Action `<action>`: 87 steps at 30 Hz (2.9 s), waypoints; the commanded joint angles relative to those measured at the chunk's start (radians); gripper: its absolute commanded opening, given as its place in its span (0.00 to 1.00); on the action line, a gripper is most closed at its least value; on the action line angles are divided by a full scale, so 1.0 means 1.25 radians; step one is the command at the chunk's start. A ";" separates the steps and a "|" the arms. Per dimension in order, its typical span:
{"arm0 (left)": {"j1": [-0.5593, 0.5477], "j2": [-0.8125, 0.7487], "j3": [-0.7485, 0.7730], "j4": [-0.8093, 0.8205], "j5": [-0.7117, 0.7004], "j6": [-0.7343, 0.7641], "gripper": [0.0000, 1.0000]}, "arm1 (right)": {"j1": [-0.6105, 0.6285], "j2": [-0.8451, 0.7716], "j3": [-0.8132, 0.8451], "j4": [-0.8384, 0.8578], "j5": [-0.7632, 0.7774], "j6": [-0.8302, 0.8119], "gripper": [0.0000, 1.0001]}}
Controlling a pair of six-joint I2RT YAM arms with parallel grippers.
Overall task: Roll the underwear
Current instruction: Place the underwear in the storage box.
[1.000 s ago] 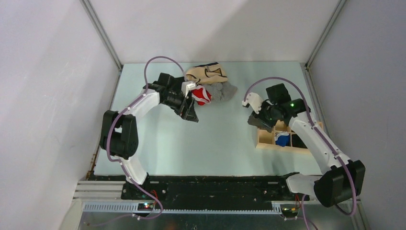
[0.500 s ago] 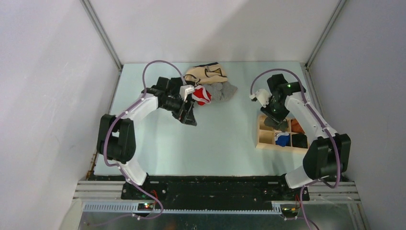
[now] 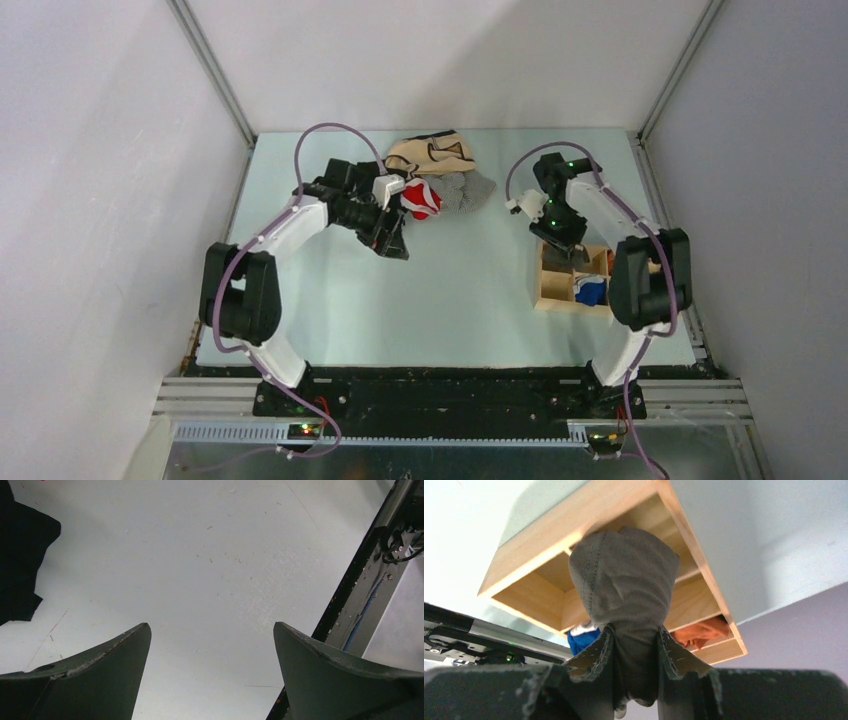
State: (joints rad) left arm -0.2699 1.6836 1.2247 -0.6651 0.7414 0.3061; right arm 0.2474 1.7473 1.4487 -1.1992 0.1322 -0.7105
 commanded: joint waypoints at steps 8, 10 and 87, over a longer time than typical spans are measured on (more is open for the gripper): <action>-0.001 -0.064 -0.013 0.008 -0.033 0.010 0.99 | 0.003 0.133 0.103 0.028 -0.035 0.054 0.00; -0.001 -0.060 -0.008 0.003 -0.035 0.013 0.99 | -0.009 0.112 0.063 0.081 -0.075 0.057 0.00; -0.033 -0.008 0.068 -0.179 -0.057 0.103 1.00 | -0.096 0.064 0.026 0.093 -0.276 0.043 0.57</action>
State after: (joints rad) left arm -0.3058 1.6672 1.3018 -0.9073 0.6346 0.4450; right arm 0.1448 1.8027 1.3964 -0.9936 -0.1703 -0.6899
